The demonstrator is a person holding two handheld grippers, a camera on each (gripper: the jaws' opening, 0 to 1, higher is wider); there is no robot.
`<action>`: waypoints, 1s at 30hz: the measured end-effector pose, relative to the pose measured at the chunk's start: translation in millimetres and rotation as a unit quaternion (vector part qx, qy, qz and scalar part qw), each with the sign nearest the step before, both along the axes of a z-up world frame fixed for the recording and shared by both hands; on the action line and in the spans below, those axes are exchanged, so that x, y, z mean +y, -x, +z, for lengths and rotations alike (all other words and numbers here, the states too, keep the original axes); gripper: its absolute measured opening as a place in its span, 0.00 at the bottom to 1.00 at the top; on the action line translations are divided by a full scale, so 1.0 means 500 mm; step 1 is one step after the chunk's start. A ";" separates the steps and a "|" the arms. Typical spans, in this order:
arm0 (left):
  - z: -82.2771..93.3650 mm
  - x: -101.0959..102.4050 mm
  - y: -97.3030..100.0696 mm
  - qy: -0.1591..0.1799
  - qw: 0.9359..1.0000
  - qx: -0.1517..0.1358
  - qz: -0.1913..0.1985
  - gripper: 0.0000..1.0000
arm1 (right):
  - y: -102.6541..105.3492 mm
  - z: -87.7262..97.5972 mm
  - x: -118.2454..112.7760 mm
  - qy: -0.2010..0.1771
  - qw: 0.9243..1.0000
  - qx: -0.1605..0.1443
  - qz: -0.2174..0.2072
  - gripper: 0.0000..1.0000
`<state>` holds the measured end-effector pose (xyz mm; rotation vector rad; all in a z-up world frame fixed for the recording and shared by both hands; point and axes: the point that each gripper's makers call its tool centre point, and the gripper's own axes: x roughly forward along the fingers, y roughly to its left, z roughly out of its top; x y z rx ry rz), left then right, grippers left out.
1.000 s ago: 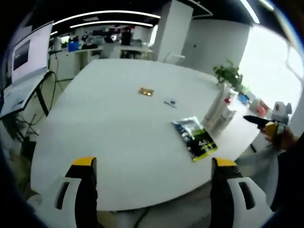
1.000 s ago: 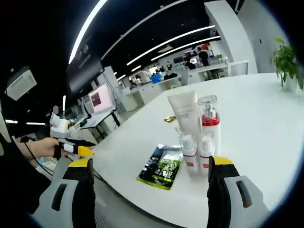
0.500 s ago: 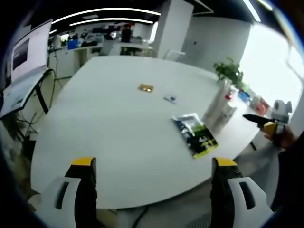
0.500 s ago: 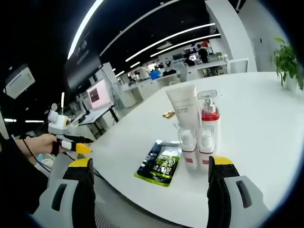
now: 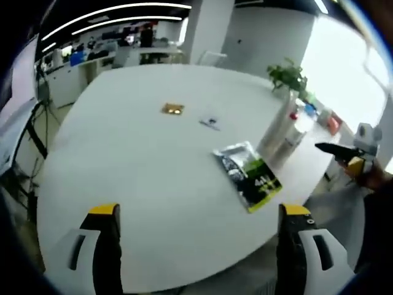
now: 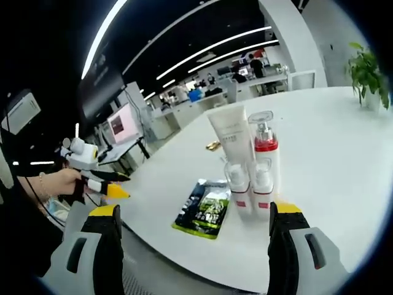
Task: Arrange the skincare products in the storage area until every visible bottle or jar stands upright without overlapping.
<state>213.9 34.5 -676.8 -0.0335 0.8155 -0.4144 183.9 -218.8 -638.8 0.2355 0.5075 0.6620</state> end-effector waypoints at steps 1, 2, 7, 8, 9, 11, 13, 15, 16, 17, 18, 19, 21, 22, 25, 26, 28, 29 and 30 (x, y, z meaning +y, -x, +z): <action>0.000 -0.006 -0.009 0.000 1.000 0.000 -0.006 0.99 | 0.000 -0.001 0.000 0.001 1.000 0.001 -0.001 1.00; 0.000 -0.013 -0.019 -0.001 1.000 0.000 -0.013 0.99 | 0.000 -0.001 -0.001 0.001 1.000 0.002 -0.002 1.00; -0.004 -0.062 -0.069 -0.016 0.998 -0.002 -0.056 0.99 | 0.000 -0.004 -0.007 0.002 1.000 0.005 -0.009 1.00; -0.004 -0.077 -0.080 -0.015 0.998 -0.001 -0.064 0.99 | 0.000 -0.005 -0.008 0.001 1.000 0.006 -0.011 1.00; -0.005 -0.083 -0.089 -0.015 0.997 0.000 -0.070 0.99 | -0.001 -0.005 -0.009 -0.001 1.000 0.008 -0.013 1.00; -0.011 -0.088 -0.114 -0.017 0.997 0.001 -0.081 0.98 | -0.002 -0.007 -0.010 -0.002 1.000 0.010 -0.016 1.00; -0.014 -0.100 -0.132 -0.022 0.995 0.004 -0.098 0.98 | -0.003 -0.010 -0.010 0.001 1.000 0.013 -0.017 1.00; -0.014 -0.114 -0.153 -0.023 0.994 0.003 -0.111 0.98 | -0.002 -0.013 -0.010 0.005 1.000 0.015 -0.017 1.00; -0.014 -0.118 -0.162 -0.022 0.993 0.004 -0.116 0.98 | -0.002 -0.014 -0.010 0.006 1.000 0.015 -0.017 1.00; -0.016 -0.129 -0.172 -0.023 0.992 0.005 -0.127 0.98 | -0.001 -0.014 -0.010 0.007 1.000 0.015 -0.017 1.00; -0.018 -0.135 -0.179 -0.026 0.991 0.006 -0.132 0.98 | -0.002 -0.015 -0.011 0.008 1.000 0.016 -0.019 1.00; -0.024 -0.141 -0.190 -0.033 0.989 0.008 -0.142 0.97 | -0.002 -0.016 -0.013 0.008 1.000 0.017 -0.021 1.00; -0.028 -0.149 -0.204 -0.039 0.988 0.011 -0.151 0.96 | -0.004 -0.016 -0.018 0.005 0.999 0.019 -0.030 1.00; -0.030 -0.156 -0.213 -0.041 0.987 0.016 -0.155 0.95 | -0.005 -0.017 -0.021 0.003 0.999 0.020 -0.035 1.00; -0.038 -0.171 -0.236 -0.037 0.985 0.024 -0.167 0.94 | -0.006 -0.020 -0.024 0.003 0.999 0.026 -0.041 1.00; -0.041 -0.173 -0.243 -0.038 0.985 0.027 -0.168 0.94 | -0.006 -0.021 -0.025 0.003 0.999 0.027 -0.042 1.00; -0.051 -0.184 -0.255 -0.044 0.982 0.032 -0.181 0.93 | -0.007 -0.023 -0.028 0.007 0.999 0.027 -0.045 1.00; -0.055 -0.188 -0.262 -0.048 0.981 0.033 -0.187 0.92 | -0.007 -0.023 -0.030 0.009 0.999 0.027 -0.047 1.00; -0.061 -0.194 -0.275 -0.053 0.979 0.035 -0.194 0.92 | -0.008 -0.023 -0.031 0.009 0.998 0.027 -0.049 1.00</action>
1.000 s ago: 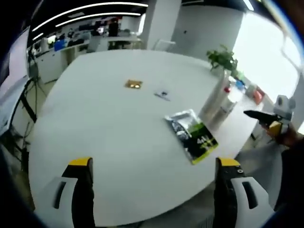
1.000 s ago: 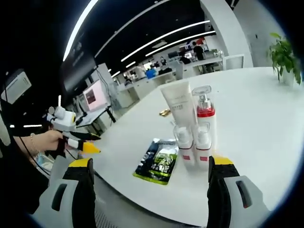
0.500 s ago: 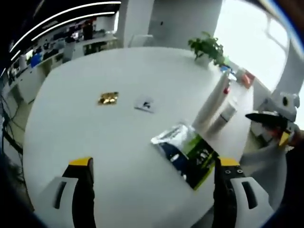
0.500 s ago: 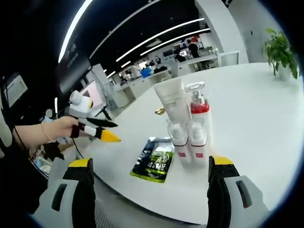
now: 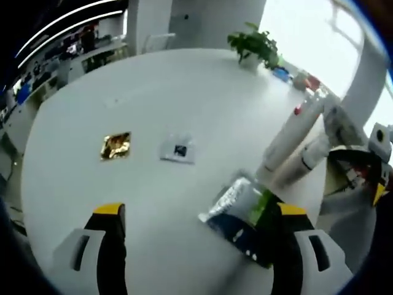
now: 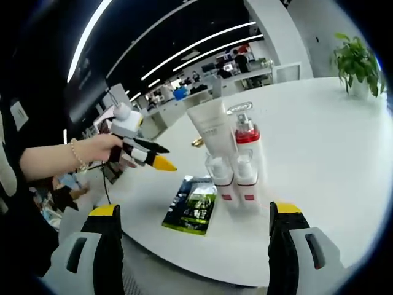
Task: Arrange the skincare products in the storage area until every visible bottle or jar stands upright without overlapping.
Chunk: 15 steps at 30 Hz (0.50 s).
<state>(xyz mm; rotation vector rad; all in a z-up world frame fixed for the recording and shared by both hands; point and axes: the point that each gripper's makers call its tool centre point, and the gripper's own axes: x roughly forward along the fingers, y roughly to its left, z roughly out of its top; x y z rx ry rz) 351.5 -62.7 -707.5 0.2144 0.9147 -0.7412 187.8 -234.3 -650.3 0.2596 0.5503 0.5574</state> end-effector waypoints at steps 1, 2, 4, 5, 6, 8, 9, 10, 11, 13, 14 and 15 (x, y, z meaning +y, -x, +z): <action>-0.001 -0.005 -0.005 -0.003 1.000 0.000 -0.004 0.92 | -0.001 -0.001 -0.002 0.001 1.000 0.001 -0.004 1.00; -0.002 -0.012 -0.009 -0.006 1.000 0.002 -0.009 0.92 | -0.002 -0.001 -0.003 0.002 1.000 0.002 -0.006 1.00; -0.008 -0.028 -0.032 -0.012 1.000 0.003 -0.021 0.91 | -0.002 -0.002 -0.005 0.003 1.000 0.002 -0.008 1.00; -0.012 -0.033 -0.041 -0.016 1.000 0.002 -0.024 0.91 | -0.002 -0.003 -0.005 0.005 1.000 0.003 -0.009 1.00; -0.016 -0.038 -0.048 -0.017 0.999 0.003 -0.027 0.90 | -0.002 -0.003 -0.005 0.006 1.000 0.004 -0.009 1.00; -0.026 -0.045 -0.069 -0.023 0.999 0.007 -0.037 0.90 | -0.003 -0.004 -0.006 0.010 1.000 0.004 -0.010 1.00; -0.029 -0.050 -0.077 -0.026 0.999 0.007 -0.039 0.90 | -0.002 -0.005 -0.008 0.014 1.000 0.004 -0.013 1.00; -0.032 -0.053 -0.083 -0.027 0.999 0.007 -0.042 0.89 | -0.002 -0.005 -0.009 0.016 1.000 0.005 -0.015 1.00; -0.041 -0.055 -0.098 -0.029 0.999 0.009 -0.044 0.89 | -0.002 -0.004 -0.010 0.016 1.000 0.006 -0.018 1.00; -0.051 -0.056 -0.109 -0.034 0.998 0.014 -0.046 0.87 | -0.003 -0.002 -0.014 0.013 1.000 0.006 -0.028 1.00; -0.054 -0.057 -0.112 -0.037 0.998 0.015 -0.047 0.86 | -0.003 -0.002 -0.016 0.013 0.999 0.008 -0.029 1.00; -0.063 -0.058 -0.124 -0.042 0.998 0.017 -0.048 0.86 | -0.003 -0.003 -0.016 0.013 0.999 0.009 -0.030 1.00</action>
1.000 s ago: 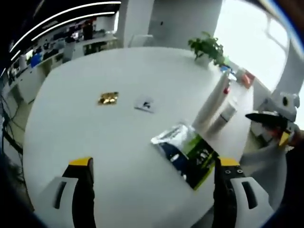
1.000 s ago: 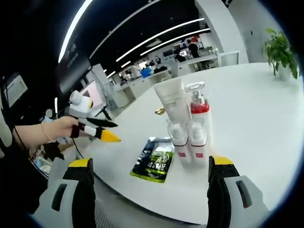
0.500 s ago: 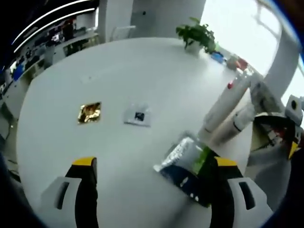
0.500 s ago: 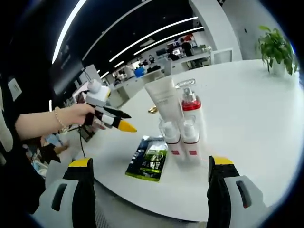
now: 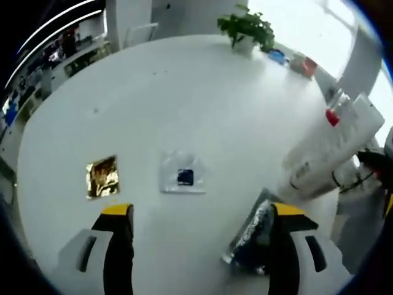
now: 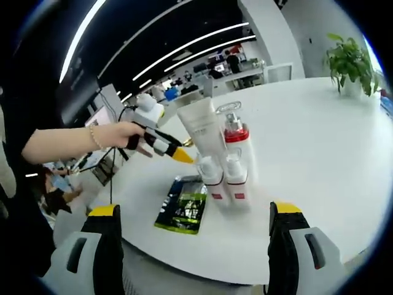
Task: Arrange the skincare products in the storage area until every visible bottle or jar stands upright without overlapping.
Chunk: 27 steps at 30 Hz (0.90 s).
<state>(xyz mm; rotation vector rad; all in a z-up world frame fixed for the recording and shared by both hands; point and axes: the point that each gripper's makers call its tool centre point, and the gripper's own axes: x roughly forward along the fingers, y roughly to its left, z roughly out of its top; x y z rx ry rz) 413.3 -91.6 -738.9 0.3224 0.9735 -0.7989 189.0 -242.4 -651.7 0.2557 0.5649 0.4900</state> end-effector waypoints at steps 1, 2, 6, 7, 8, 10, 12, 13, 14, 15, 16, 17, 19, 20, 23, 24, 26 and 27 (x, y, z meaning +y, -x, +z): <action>-0.005 -0.001 -0.008 -0.003 1.000 0.001 0.000 0.84 | 0.000 0.000 0.000 0.001 1.000 0.001 0.000 1.00; -0.006 -0.003 -0.010 -0.004 1.000 0.002 0.000 0.84 | 0.000 0.000 0.001 0.001 1.000 0.001 0.000 1.00; -0.013 -0.019 -0.017 -0.017 1.000 0.002 -0.008 0.82 | 0.000 -0.005 -0.002 0.010 1.000 0.006 -0.002 0.99; -0.022 -0.018 -0.029 -0.026 1.000 0.004 -0.011 0.80 | 0.000 -0.005 -0.004 0.010 1.000 0.006 -0.004 0.98; -0.026 -0.019 -0.035 -0.031 0.999 0.002 -0.011 0.79 | 0.000 -0.005 -0.005 0.010 1.000 0.006 -0.006 0.96; -0.032 -0.026 -0.043 -0.038 0.999 0.002 -0.011 0.76 | 0.000 -0.007 -0.008 0.009 1.000 0.009 -0.009 0.96; -0.038 -0.029 -0.058 -0.047 0.999 0.004 -0.005 0.76 | -0.001 -0.007 -0.010 0.009 1.000 0.009 -0.012 0.96; -0.042 -0.033 -0.074 -0.050 0.999 0.004 -0.005 0.76 | -0.002 -0.008 -0.010 0.009 1.000 0.011 -0.013 0.96; -0.044 -0.034 -0.079 -0.051 0.999 0.005 -0.006 0.76 | -0.002 -0.008 -0.010 0.009 1.000 0.012 -0.013 0.96; -0.047 -0.037 -0.084 -0.053 0.999 0.006 -0.008 0.75 | -0.002 -0.009 -0.010 0.010 1.000 0.012 -0.013 0.96; -0.047 -0.038 -0.084 -0.054 0.998 0.007 -0.009 0.73 | -0.002 -0.009 -0.010 0.010 1.000 0.012 -0.013 0.96; -0.049 -0.042 -0.083 -0.056 0.998 0.009 -0.013 0.72 | -0.002 -0.010 -0.011 0.012 1.000 0.013 -0.014 0.96; -0.052 -0.046 -0.082 -0.063 0.998 0.011 -0.018 0.72 | -0.002 -0.010 -0.011 0.012 1.000 0.013 -0.015 0.96; -0.053 -0.047 -0.080 -0.066 0.998 0.012 -0.020 0.71 | -0.002 -0.010 -0.011 0.012 1.000 0.014 -0.015 0.96; -0.057 -0.048 -0.082 -0.084 0.996 0.009 -0.033 0.69 | -0.002 -0.012 -0.014 0.010 1.000 0.015 -0.018 0.96; -0.057 -0.048 -0.081 -0.086 0.996 0.010 -0.036 0.67 | -0.001 -0.012 -0.014 0.011 1.000 0.015 -0.018 0.96; -0.057 -0.046 -0.083 -0.093 0.995 0.010 -0.040 0.65 | -0.001 -0.014 -0.015 0.012 1.000 0.016 -0.017 0.96; -0.057 -0.045 -0.084 -0.096 0.994 0.009 -0.043 0.64 | -0.001 -0.014 -0.015 0.012 1.000 0.016 -0.017 0.96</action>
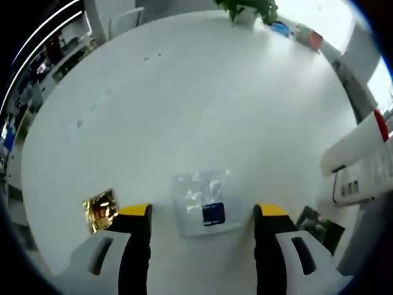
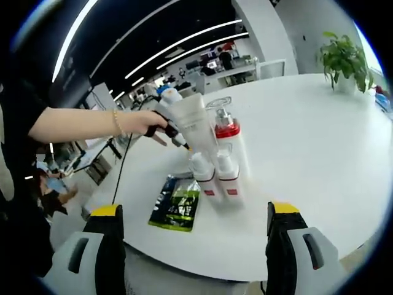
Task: Arrange the skincare products in the storage area until every visible bottle or jar stands upright without overlapping.
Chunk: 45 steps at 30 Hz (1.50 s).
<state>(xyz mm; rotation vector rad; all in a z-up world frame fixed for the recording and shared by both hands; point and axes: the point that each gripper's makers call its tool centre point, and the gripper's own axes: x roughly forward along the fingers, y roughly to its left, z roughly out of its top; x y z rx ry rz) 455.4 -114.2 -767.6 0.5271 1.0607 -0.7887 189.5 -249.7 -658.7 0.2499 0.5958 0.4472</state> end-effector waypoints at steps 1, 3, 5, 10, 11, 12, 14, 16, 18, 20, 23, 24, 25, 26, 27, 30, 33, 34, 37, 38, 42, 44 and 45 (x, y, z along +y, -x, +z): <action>0.000 -0.002 0.001 0.001 1.000 0.001 -0.001 0.64 | 0.000 0.000 0.000 0.001 1.000 0.000 0.000 0.96; 0.002 -0.005 0.003 0.000 1.000 -0.001 -0.012 0.63 | 0.000 -0.002 -0.002 0.001 1.000 0.001 0.000 0.96; 0.004 -0.009 0.005 0.001 1.000 -0.004 -0.024 0.59 | 0.000 -0.002 -0.002 0.000 1.000 0.000 0.000 0.96; 0.005 -0.020 0.007 0.009 0.999 -0.011 -0.050 0.43 | 0.000 -0.002 -0.003 0.000 1.000 0.000 -0.002 0.96; 0.004 -0.023 0.006 0.015 0.999 -0.012 -0.049 0.42 | -0.001 -0.002 -0.003 0.000 1.000 0.000 -0.002 0.96; 0.004 -0.018 0.004 0.011 0.999 -0.011 -0.045 0.42 | 0.000 -0.001 -0.002 0.000 1.000 0.000 -0.002 0.96; 0.001 -0.014 -0.001 0.013 0.999 -0.012 -0.044 0.41 | 0.000 -0.001 -0.002 0.000 1.000 -0.001 -0.002 0.96; 0.000 -0.013 -0.002 0.011 0.999 -0.013 -0.042 0.41 | 0.000 0.000 -0.001 0.000 1.000 -0.002 -0.002 0.96; 0.004 -0.005 -0.003 0.005 0.999 -0.016 -0.049 0.41 | -0.001 0.000 -0.001 0.001 1.000 -0.002 0.000 0.96; 0.017 -0.005 0.002 0.012 0.999 -0.020 -0.047 0.41 | -0.001 0.001 0.001 0.001 1.000 -0.003 0.001 0.96; 0.028 -0.008 -0.003 0.021 0.998 -0.027 -0.046 0.41 | -0.001 0.002 0.003 0.000 1.000 -0.004 0.004 0.96; 0.033 -0.007 -0.003 0.022 0.998 -0.030 -0.048 0.41 | -0.001 0.002 0.004 -0.001 1.000 -0.004 0.005 0.96; 0.040 -0.006 -0.003 0.022 0.998 -0.034 -0.048 0.41 | -0.001 0.003 0.007 -0.003 1.000 -0.003 0.009 0.97; 0.044 -0.005 -0.002 0.024 0.998 -0.036 -0.049 0.41 | 0.000 0.002 0.009 -0.001 1.000 -0.003 0.014 0.97; 0.055 -0.002 -0.001 0.025 0.998 -0.038 -0.050 0.41 | 0.001 0.001 0.010 0.000 1.000 -0.004 0.016 0.97; 0.066 0.007 0.008 0.023 0.997 -0.046 -0.056 0.41 | 0.000 0.002 0.015 0.000 1.000 -0.007 0.022 0.97; 0.084 0.010 0.024 0.026 0.996 -0.054 -0.064 0.41 | 0.002 0.004 0.019 -0.001 1.000 -0.009 0.028 0.97; 0.091 0.012 0.031 0.026 0.996 -0.057 -0.066 0.41 | 0.002 0.005 0.021 -0.001 0.999 -0.011 0.030 0.97; 0.119 0.021 0.046 0.019 0.994 -0.072 -0.074 0.41 | 0.001 0.011 0.023 0.000 0.999 -0.020 0.034 0.95; 0.121 0.022 0.050 0.021 0.994 -0.074 -0.073 0.41 | 0.003 0.013 0.025 0.001 0.999 -0.024 0.038 0.95; 0.144 0.028 0.078 0.025 0.993 -0.084 -0.081 0.41 | 0.006 0.019 0.034 0.010 0.998 -0.036 0.054 0.91; 0.150 0.034 0.096 0.024 0.992 -0.087 -0.085 0.41 | 0.006 0.022 0.040 0.014 0.997 -0.042 0.063 0.92; 0.153 0.035 0.098 0.023 0.992 -0.089 -0.088 0.41 | 0.006 0.022 0.043 0.013 0.997 -0.042 0.067 0.92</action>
